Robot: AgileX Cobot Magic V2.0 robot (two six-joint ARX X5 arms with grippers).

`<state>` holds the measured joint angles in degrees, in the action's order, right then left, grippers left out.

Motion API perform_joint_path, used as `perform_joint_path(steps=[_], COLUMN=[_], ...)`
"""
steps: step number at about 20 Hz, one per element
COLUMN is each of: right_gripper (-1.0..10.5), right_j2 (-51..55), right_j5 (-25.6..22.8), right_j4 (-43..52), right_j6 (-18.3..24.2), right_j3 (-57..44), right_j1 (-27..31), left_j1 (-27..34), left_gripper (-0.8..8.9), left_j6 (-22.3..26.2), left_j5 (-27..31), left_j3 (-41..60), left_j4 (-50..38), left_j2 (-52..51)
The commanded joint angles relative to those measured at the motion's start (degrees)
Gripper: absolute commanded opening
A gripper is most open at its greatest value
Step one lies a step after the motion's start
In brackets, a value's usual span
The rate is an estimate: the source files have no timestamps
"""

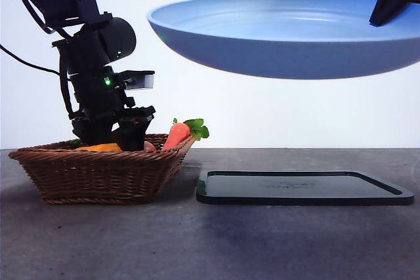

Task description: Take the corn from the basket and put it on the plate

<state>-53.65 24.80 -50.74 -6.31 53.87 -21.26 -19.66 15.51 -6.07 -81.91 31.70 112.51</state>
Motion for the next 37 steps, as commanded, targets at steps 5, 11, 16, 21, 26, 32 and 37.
perform_joint_path(steps=[5, 11, 16, 21, 26, 32, 37], right_gripper=[0.0, 0.0, 0.0, 0.0, 0.0, 0.0, 0.0], right_j2=[-0.2, -1.81, -9.68, -19.61, -25.88, -26.49, -26.49], right_j5=[0.2, -2.69, -2.45, 2.38, 11.06, 12.85, 12.85], right_j4=[0.55, 0.79, 5.77, 13.55, 20.76, 19.89, 18.91], right_j6=[-0.61, -1.27, -2.67, -6.75, -11.91, -12.79, -12.57], right_j3=[1.33, 1.31, 1.31, 1.31, 1.31, 1.31, 1.31], right_j1=[-0.2, -0.17, 0.74, 0.81, 0.81, 1.81, 2.38], left_j1=[-0.28, -0.28, -1.01, -4.2, -12.61, -18.58, -20.5], left_gripper=[1.65, 1.65, 1.65, 1.65, 1.65, 1.65, 2.15], left_j6=[-1.7, -4.9, -9.2, -9.03, -2.45, 2.19, 4.48], left_j5=[0.11, -4.04, -16.17, -28.79, -28.0, -20.5, -17.38], left_j3=[-2.73, -8.79, -10.36, -10.36, -10.27, -10.27, -10.27], left_j4=[1.62, 6.73, 8.81, 13.86, 16.79, 18.03, 17.68], left_j2=[1.03, -4.17, -13.68, -18.56, -15.23, -8.55, -7.15])
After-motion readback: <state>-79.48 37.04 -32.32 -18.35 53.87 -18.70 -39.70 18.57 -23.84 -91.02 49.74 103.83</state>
